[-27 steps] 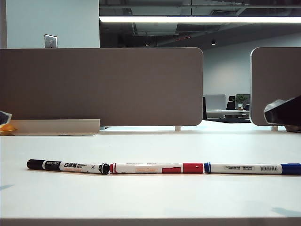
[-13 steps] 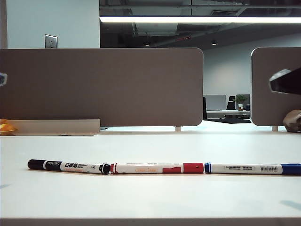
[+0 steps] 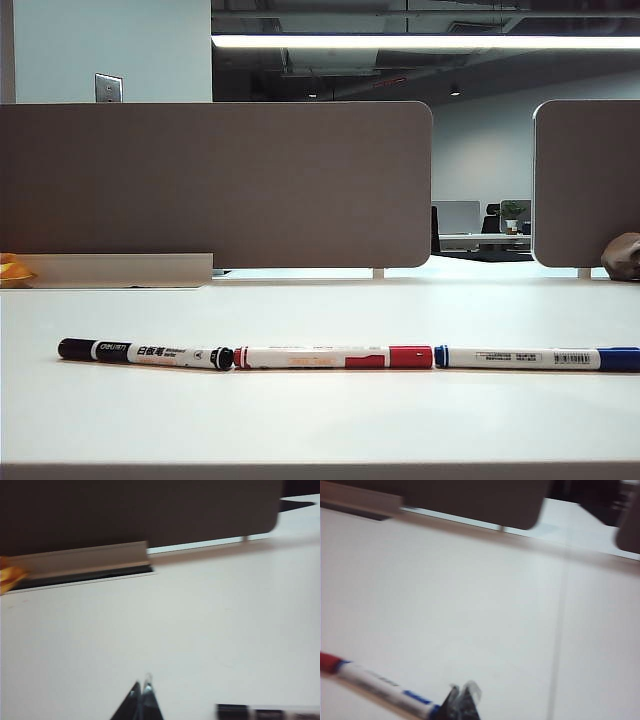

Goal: Pick up the markers one by one and line them up horizontally in a straight line on the table.

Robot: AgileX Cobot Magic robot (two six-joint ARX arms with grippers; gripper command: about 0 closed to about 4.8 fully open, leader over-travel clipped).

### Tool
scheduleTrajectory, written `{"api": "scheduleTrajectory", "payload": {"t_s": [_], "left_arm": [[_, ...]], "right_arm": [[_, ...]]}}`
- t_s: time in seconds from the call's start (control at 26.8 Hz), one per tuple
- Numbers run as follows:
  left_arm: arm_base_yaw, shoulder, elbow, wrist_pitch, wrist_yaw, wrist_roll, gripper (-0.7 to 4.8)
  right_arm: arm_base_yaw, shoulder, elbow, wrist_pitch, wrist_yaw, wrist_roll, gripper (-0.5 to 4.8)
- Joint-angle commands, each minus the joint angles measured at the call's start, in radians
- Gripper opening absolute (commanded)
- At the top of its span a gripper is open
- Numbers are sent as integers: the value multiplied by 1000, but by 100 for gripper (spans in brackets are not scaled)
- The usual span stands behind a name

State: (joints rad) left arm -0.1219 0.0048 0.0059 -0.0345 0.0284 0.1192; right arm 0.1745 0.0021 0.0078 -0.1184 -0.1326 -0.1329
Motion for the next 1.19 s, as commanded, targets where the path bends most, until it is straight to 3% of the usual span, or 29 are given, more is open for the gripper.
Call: {"api": "scheduleTrajectory", "payload": {"t_s": [0.04, 0.97, 1.19], "left_arm": [[56, 0, 2, 13, -6, 4, -5], [63, 0, 2, 13, -5, 3, -5], [63, 0, 2, -16, -4, -4, -5]], "right_arm": [[-74, 0, -7, 16, 0, -1, -5], [-92, 0, -7, 10, 1, 2, -5], [-93, 0, -7, -23, 75, 19, -5]]}}
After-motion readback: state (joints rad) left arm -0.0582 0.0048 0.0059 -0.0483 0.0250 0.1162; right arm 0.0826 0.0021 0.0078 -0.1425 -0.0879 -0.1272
